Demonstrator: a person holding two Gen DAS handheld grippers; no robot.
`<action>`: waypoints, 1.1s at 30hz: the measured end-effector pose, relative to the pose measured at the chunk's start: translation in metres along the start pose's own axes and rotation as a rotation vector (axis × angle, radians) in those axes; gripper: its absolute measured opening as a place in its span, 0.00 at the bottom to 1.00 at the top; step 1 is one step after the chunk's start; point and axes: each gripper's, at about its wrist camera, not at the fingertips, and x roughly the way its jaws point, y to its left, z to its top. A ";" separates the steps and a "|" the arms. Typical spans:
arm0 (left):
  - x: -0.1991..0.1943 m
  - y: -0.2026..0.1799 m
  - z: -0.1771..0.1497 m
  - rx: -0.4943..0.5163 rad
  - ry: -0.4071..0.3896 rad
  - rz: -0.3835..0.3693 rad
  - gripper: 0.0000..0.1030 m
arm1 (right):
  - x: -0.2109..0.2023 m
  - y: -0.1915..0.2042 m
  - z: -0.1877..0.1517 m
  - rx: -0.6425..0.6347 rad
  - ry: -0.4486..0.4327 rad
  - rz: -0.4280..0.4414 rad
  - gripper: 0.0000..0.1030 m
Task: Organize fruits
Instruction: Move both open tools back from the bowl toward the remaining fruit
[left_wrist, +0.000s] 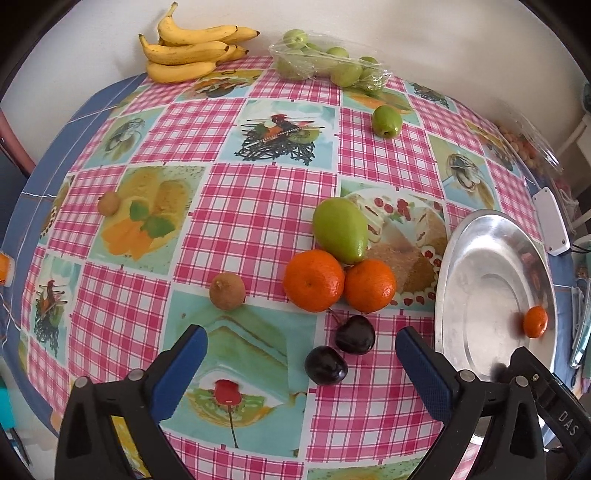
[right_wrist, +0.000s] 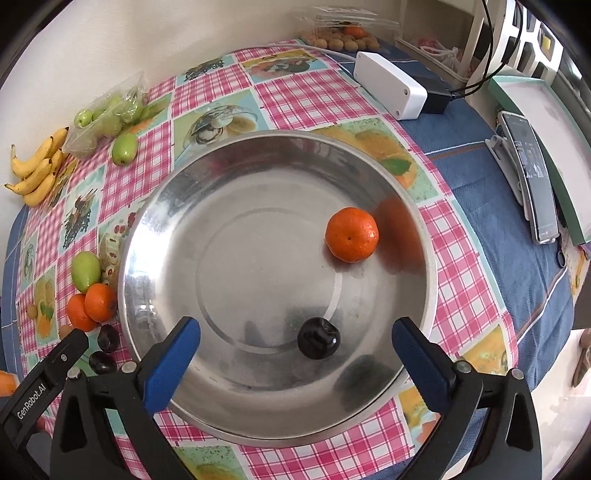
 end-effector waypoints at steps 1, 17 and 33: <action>0.000 0.000 0.000 -0.001 0.001 0.000 1.00 | 0.000 0.000 0.000 -0.001 -0.003 0.004 1.00; 0.000 0.005 0.001 0.002 0.002 0.006 1.00 | 0.004 0.007 0.000 -0.055 0.019 -0.021 1.00; -0.006 0.049 0.013 -0.108 -0.005 -0.005 1.00 | -0.005 0.035 -0.001 -0.104 -0.031 0.012 1.00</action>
